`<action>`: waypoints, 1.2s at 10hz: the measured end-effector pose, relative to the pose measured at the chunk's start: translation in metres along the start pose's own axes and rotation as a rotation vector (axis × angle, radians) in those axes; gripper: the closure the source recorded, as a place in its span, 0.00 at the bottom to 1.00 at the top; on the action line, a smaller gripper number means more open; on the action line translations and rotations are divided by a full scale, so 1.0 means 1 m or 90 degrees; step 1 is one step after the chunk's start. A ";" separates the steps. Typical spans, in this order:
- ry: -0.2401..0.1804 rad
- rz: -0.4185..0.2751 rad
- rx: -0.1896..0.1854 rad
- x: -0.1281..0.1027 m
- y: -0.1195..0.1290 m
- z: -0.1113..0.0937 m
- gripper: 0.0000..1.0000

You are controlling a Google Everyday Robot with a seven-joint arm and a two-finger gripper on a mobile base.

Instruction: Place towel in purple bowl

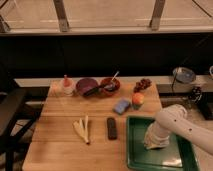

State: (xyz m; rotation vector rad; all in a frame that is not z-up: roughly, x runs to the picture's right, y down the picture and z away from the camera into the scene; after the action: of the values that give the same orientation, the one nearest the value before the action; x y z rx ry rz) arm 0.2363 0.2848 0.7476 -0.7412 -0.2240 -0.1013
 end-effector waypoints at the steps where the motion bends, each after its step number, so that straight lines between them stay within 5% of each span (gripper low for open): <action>1: 0.004 -0.004 0.014 0.000 -0.006 -0.016 1.00; 5: 0.032 -0.031 0.065 -0.005 -0.036 -0.116 1.00; 8: 0.044 -0.083 0.110 -0.024 -0.094 -0.189 1.00; 12: 0.006 -0.151 0.124 -0.061 -0.169 -0.214 1.00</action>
State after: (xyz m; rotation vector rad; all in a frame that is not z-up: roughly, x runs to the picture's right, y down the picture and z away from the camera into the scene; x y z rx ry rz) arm 0.1836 0.0161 0.6910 -0.5178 -0.3072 -0.3038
